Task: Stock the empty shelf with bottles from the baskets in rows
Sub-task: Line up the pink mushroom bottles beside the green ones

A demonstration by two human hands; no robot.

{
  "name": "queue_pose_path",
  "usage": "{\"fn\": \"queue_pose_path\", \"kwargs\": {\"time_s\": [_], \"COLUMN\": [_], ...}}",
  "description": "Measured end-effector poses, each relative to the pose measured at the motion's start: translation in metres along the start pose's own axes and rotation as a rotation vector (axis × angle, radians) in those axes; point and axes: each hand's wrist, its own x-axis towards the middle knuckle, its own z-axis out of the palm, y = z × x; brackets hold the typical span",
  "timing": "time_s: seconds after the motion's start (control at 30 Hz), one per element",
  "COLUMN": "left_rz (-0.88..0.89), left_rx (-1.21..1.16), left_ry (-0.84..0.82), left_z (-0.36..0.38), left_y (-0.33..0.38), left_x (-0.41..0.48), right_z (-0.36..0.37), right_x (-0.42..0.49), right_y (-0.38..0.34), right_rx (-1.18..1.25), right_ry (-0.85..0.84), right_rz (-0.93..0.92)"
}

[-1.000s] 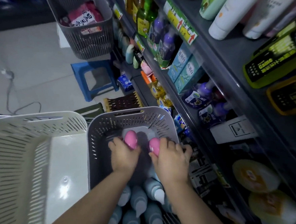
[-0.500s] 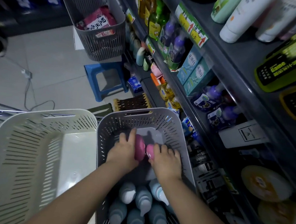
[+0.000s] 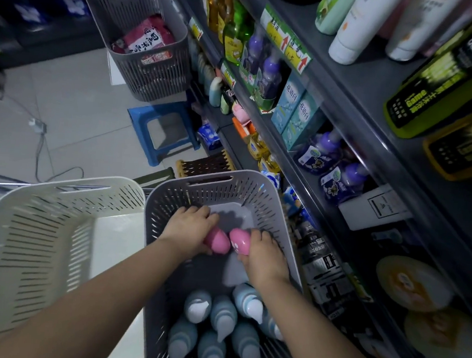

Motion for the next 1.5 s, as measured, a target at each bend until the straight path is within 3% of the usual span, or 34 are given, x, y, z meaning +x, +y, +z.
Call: {"fn": "queue_pose_path", "kwargs": {"time_s": [0.13,0.37,0.5,0.77,0.9,1.03,1.1,1.3,1.5], "left_rz": [-0.104,-0.465,-0.442,-0.475,-0.354,0.106,0.203,0.248,0.198], "left_rx": [-0.013,-0.310,-0.348,-0.116,-0.059,-0.063,-0.004,0.190,0.007], "left_ry": [0.015,-0.037,-0.070,-0.170,-0.134,-0.287,-0.298,-0.167,-0.182], "left_z": [-0.001,-0.020,-0.025,-0.015,-0.032,-0.024,-0.014,-0.006,-0.023], "left_y": [-0.001,-0.006,-0.012,0.026,0.019,-0.012,-0.015,-0.023,-0.033], "left_x": [-0.003,-0.009,-0.011,-0.017,-0.017,-0.020,-0.020,-0.007,-0.009], "right_z": [-0.003,-0.008,-0.005,0.002,0.001,0.003,0.003,0.010,-0.015], "right_x": [0.001,-0.003,-0.008,-0.016,-0.010,-0.010,-0.009,-0.004,-0.013], "right_y": [-0.006,-0.003,-0.006,-0.013,-0.008,-0.006,-0.006,-0.020,-0.008], "right_rx": [0.083,0.153,0.165,0.150,0.149,0.148,0.138,0.080,0.296], "right_ry": [-0.013,-0.023,-0.020,-0.009,-0.014,-0.061,-0.066,-0.097,0.008], "right_rz": [0.047,0.105,0.082,0.087,0.109,0.106,0.108,0.017,-0.010]}}
